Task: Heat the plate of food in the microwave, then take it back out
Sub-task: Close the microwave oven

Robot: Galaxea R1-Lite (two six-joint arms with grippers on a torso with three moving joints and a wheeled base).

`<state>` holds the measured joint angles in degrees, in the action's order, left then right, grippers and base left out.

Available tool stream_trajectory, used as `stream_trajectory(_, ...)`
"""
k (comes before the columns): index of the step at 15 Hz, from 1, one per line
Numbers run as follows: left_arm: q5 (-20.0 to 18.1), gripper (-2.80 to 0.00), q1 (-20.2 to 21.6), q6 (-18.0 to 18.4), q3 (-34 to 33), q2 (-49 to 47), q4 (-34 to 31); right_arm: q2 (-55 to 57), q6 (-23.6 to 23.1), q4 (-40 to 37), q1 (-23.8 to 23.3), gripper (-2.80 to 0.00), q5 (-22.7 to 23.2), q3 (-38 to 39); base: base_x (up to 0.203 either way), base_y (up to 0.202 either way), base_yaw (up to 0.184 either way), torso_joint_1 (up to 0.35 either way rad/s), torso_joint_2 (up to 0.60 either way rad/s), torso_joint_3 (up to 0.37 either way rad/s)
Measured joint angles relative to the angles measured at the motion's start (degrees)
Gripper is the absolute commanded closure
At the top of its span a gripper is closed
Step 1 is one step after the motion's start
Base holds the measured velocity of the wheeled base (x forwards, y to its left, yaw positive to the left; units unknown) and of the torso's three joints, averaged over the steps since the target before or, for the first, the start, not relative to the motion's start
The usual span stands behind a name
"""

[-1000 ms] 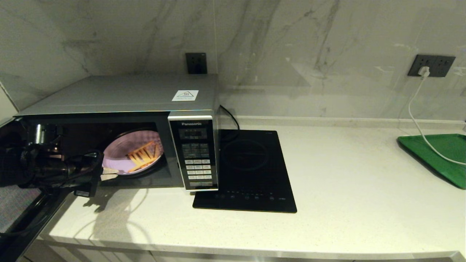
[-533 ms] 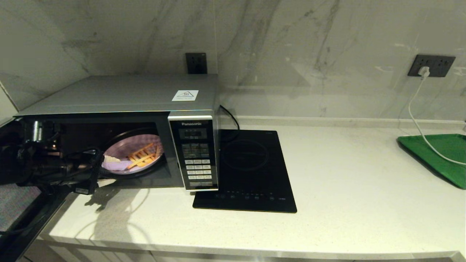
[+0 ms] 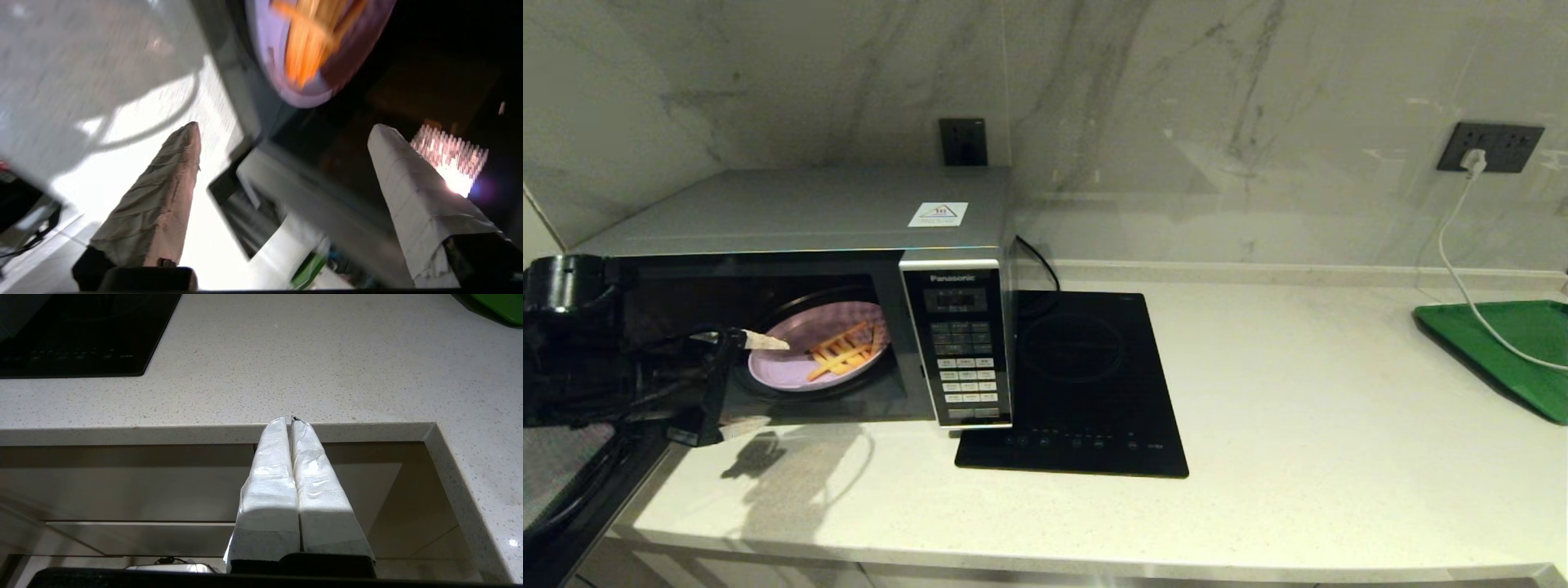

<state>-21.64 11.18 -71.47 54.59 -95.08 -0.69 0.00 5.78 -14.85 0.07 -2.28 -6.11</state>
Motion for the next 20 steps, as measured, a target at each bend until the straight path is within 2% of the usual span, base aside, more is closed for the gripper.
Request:
stream_trajectory(1,0.0,0.0,-0.41,1.28,-2.16,3.2,-1.16,0.0,-0.01,0.0,0.0,0.0,0.0,0.0,0.0,0.0,0.0,0.0,0.0,0.0)
stream_trajectory(2,0.06,0.0,-0.7,3.4,-4.22,6.83,-2.91,0.0,-0.02,0.0,0.0,0.0,0.01,0.0,0.0,0.0,0.0,0.0,0.0,0.0)
stream_trajectory(4,0.37,0.0,-1.07,10.03,-7.46,13.95,-8.33,0.0,0.0,0.0,0.02,0.0,0.02,0.0,0.0,0.0,0.0,0.0,0.0,0.0)
stream_trajectory(7,1.36,0.0,-1.2,20.24,-7.65,25.91,-18.36,0.0,-0.02,0.0,0.0,0.0,0.02,0.0,0.0,0.0,0.0,0.0,0.0,0.0)
stream_trajectory(9,4.32,0.0,-1.2,26.8,-0.9,32.27,-27.2,0.0,-0.02,0.0,0.0,0.0,0.02,0.0,0.0,0.0,0.0,0.0,0.0,0.0)
stream_trajectory(12,14.05,0.0,0.7,37.25,14.2,36.74,-40.15,0.0,0.0,0.0,0.0,0.0,0.0,0.0,0.0,0.0,0.0,0.0,0.0,0.0)
stream_trajectory(14,19.79,0.0,6.59,48.43,24.04,37.45,-44.84,0.0,0.0,0.0,0.0,0.0,0.0,0.0,0.0,0.0,0.0,0.0,0.0,0.0)
stream_trajectory(15,21.27,0.0,10.37,54.44,27.64,37.13,-45.65,0.0,-0.02,0.0,0.0,0.0,-0.03,0.0,0.0,0.0,0.0,0.0,0.0,0.0)
stream_trajectory(17,23.31,0.0,19.88,67.21,33.03,35.29,-46.23,0.0,0.0,0.0,0.0,0.0,0.0,0.0,0.0,0.0,0.0,0.0,0.0,0.0)
stream_trajectory(20,24.57,0.0,33.89,82.55,37.7,29.92,-46.43,0.0,-0.02,0.0,0.0,0.0,0.0,0.0,0.0,0.0,0.0,0.0,0.0,0.0)
